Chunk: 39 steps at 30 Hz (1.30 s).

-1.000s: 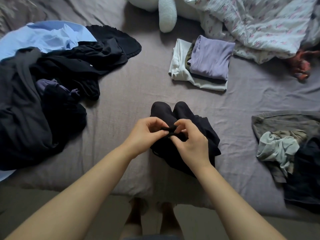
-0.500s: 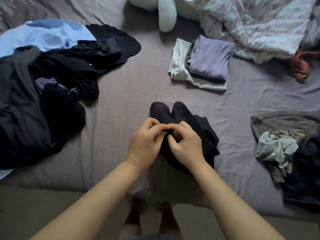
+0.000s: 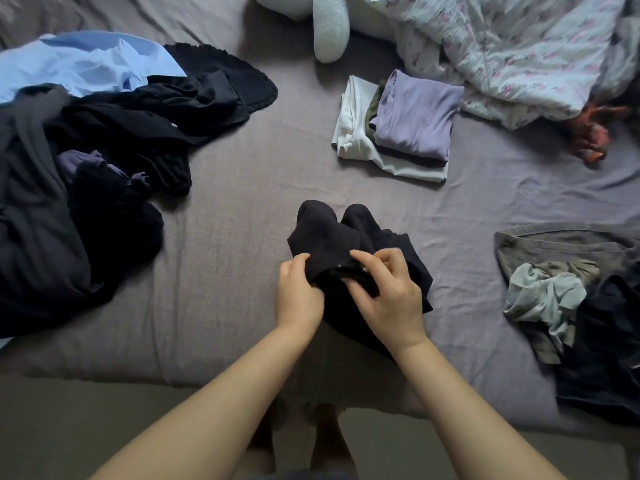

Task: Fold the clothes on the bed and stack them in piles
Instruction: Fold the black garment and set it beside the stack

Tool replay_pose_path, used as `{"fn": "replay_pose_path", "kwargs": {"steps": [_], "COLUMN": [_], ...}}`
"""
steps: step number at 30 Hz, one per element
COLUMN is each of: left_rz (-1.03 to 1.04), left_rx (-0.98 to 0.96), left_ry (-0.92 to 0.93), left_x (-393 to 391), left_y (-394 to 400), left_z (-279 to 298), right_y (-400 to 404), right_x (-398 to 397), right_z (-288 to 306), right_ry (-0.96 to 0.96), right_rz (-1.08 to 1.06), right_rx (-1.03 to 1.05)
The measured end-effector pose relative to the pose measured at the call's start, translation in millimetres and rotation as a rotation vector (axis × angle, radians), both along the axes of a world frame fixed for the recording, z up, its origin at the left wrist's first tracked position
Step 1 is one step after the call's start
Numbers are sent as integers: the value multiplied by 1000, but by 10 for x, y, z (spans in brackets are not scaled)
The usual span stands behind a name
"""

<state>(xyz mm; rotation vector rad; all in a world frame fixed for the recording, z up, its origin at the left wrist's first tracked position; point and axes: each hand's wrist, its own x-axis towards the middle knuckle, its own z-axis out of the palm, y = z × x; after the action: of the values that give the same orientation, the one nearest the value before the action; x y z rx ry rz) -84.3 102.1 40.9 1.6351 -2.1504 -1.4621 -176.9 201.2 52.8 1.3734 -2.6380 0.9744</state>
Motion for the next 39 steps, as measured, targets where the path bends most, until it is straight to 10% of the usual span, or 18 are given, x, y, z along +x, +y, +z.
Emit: {"fn": "replay_pose_path", "kwargs": {"steps": [5,9,17,24,29,35,39], "left_rz": [-119,-329,-670,-389,-497,122,102], "left_rx": [-179,-475,-680,-348,-370,52,246], "left_ry": [217,253,126,21,66,-36,-66], "left_x": [-48,23,-113,-125,-13,251,452], "left_y": [-168,-534,-619,-615,-621,-307,-136], "left_z": [190,267,329,132,97,-425,-824], "right_y": [450,749,405,203,200,378,421], "right_x": [-267,-784,-1008,-767,-734,-376,-228], "right_z": [-383,-246,311,-106,-456,-927,-1012], "right_ry": [-195,-444,-267,-576,-1314,-1181,-1255], "right_rz": [-296,-821,-376,-397,-798,-720,-720], "right_rx": [562,445,188,178,236,467,314]}}
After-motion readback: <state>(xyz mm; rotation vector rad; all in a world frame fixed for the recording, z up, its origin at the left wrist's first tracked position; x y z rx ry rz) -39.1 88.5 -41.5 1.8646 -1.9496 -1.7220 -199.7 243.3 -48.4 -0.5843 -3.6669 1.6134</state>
